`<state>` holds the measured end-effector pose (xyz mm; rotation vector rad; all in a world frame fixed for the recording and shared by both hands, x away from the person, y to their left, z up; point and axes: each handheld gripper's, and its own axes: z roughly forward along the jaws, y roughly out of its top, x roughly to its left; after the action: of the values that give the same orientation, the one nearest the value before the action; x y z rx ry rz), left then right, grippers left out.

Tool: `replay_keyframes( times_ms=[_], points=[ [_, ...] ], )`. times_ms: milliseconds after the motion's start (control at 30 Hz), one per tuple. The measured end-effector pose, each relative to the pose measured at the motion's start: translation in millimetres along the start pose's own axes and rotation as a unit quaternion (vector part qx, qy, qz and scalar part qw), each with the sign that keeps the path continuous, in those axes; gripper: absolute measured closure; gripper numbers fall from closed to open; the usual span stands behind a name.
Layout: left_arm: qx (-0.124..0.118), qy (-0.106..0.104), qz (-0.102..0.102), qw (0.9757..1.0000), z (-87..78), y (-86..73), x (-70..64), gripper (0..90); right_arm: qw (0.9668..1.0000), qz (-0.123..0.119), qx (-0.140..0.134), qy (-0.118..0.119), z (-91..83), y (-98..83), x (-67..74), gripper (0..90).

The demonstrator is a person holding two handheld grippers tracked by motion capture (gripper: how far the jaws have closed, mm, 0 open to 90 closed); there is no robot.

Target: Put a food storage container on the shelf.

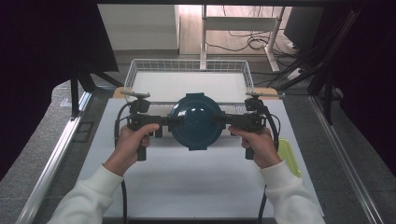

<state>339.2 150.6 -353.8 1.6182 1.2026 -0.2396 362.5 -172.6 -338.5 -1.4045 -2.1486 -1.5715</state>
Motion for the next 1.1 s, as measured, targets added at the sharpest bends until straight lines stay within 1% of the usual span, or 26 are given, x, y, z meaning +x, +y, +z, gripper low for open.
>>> replay_keyframes(
  times_ms=[33, 67, 100, 133, 167, 433, 500, 600, 667, 733, 767, 800, 833, 900, 933, 1100],
  points=[
    [-0.001, -0.002, 0.002, 1.0000, -1.2, 4.7, -1.3, 40.6, 1.0000, -0.001, -0.001, 0.001, -1.6, 4.3, 1.7, 41.2],
    [-0.001, -0.002, 0.002, 1.0000, -1.2, 4.7, -1.3, 40.6, 1.0000, -0.001, -0.001, 0.001, -1.6, 4.3, 1.7, 41.2],
    [-0.001, -0.003, 0.002, 1.0000, -2.2, 7.9, -2.3, 40.6, 1.0000, 0.000, -0.004, 0.003, -3.1, 8.4, 2.9, 41.6],
    [-0.002, -0.003, 0.002, 1.0000, -2.6, 9.8, -2.6, 40.6, 1.0000, 0.000, -0.004, 0.003, -3.1, 8.4, 2.9, 41.6],
    [-0.002, -0.004, 0.000, 1.0000, -3.7, 14.5, -4.0, 40.6, 1.0000, -0.001, -0.005, 0.003, -4.3, 12.2, 4.1, 41.8],
    [-0.006, -0.006, 0.001, 1.0000, -7.0, 26.3, -7.2, 40.7, 1.0000, -0.002, -0.007, 0.005, -6.3, 24.0, 8.0, 41.9],
    [-0.005, -0.007, 0.001, 1.0000, -8.2, 32.8, -6.5, 40.7, 1.0000, -0.001, -0.007, 0.004, -6.0, 30.5, 9.5, 41.9],
    [-0.007, -0.006, -0.001, 1.0000, -8.8, 36.1, -6.3, 40.7, 1.0000, 0.000, -0.006, 0.005, -4.7, 34.5, 9.3, 42.0],
    [-0.006, -0.008, -0.003, 0.9999, -9.2, 42.5, -3.7, 40.7, 1.0000, 0.002, -0.004, 0.004, -2.7, 40.6, 9.4, 42.0],
    [-0.006, -0.008, -0.004, 0.9999, -9.4, 44.8, -3.2, 40.7, 1.0000, 0.001, -0.004, 0.004, -2.0, 42.8, 9.4, 42.0],
    [-0.006, -0.007, -0.003, 0.9999, -10.0, 49.0, -2.6, 40.7, 1.0000, 0.002, -0.004, 0.004, -0.4, 47.5, 9.4, 42.0],
    [-0.006, -0.007, -0.003, 0.9999, -10.0, 49.0, -2.6, 40.7, 1.0000, 0.002, -0.004, 0.004, -0.4, 47.5, 9.4, 42.0],
    [-0.006, -0.007, -0.003, 1.0000, -10.8, 54.0, -2.1, 40.7, 1.0000, 0.002, -0.002, 0.004, 0.9, 52.5, 9.3, 42.0],
    [-0.006, -0.007, -0.002, 1.0000, -11.3, 56.4, -1.5, 40.7, 1.0000, 0.002, -0.002, 0.005, 1.9, 56.7, 9.6, 42.2],
    [-0.007, -0.009, -0.003, 0.9999, -11.8, 60.5, -0.1, 40.7, 1.0000, 0.003, -0.003, 0.006, 2.6, 59.5, 9.6, 42.4],
    [-0.006, -0.010, -0.002, 0.9999, -11.3, 66.6, 2.5, 40.7, 1.0000, 0.002, -0.001, 0.005, 5.0, 67.6, 8.6, 42.4]
  ],
)
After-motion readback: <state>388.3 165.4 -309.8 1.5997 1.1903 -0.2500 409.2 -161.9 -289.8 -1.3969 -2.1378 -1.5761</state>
